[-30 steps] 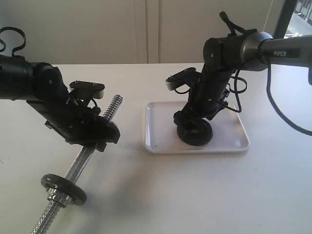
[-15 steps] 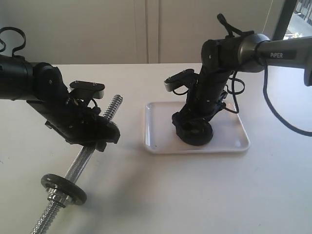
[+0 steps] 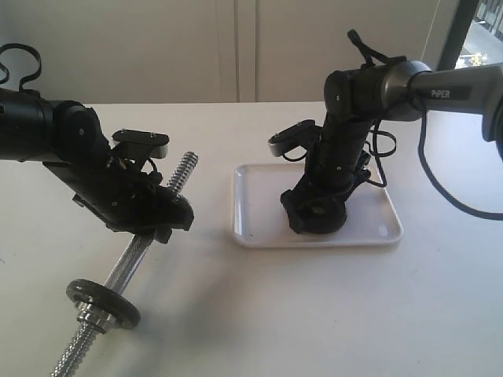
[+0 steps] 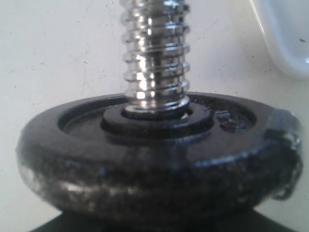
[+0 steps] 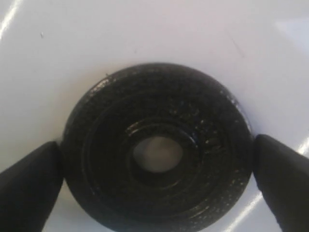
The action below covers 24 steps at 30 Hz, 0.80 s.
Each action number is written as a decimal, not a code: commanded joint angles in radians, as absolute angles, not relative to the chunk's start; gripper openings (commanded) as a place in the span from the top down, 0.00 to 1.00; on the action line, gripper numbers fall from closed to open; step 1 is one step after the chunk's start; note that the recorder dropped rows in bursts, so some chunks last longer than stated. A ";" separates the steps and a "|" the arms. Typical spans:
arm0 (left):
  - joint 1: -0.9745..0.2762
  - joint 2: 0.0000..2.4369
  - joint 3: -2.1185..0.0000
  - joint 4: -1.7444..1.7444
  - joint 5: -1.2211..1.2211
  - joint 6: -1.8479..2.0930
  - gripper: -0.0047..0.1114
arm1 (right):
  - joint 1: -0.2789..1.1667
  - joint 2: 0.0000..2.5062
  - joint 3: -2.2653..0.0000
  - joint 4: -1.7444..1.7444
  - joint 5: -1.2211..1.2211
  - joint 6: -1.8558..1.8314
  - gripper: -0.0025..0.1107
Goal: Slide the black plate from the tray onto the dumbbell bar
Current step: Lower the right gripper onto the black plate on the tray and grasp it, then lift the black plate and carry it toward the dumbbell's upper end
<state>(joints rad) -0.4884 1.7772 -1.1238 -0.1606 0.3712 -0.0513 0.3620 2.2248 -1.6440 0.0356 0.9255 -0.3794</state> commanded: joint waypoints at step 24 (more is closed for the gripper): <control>-0.490 1.732 -1.141 -0.177 0.299 -0.008 0.96 | 0.313 2.119 -1.678 0.245 0.966 -0.349 0.98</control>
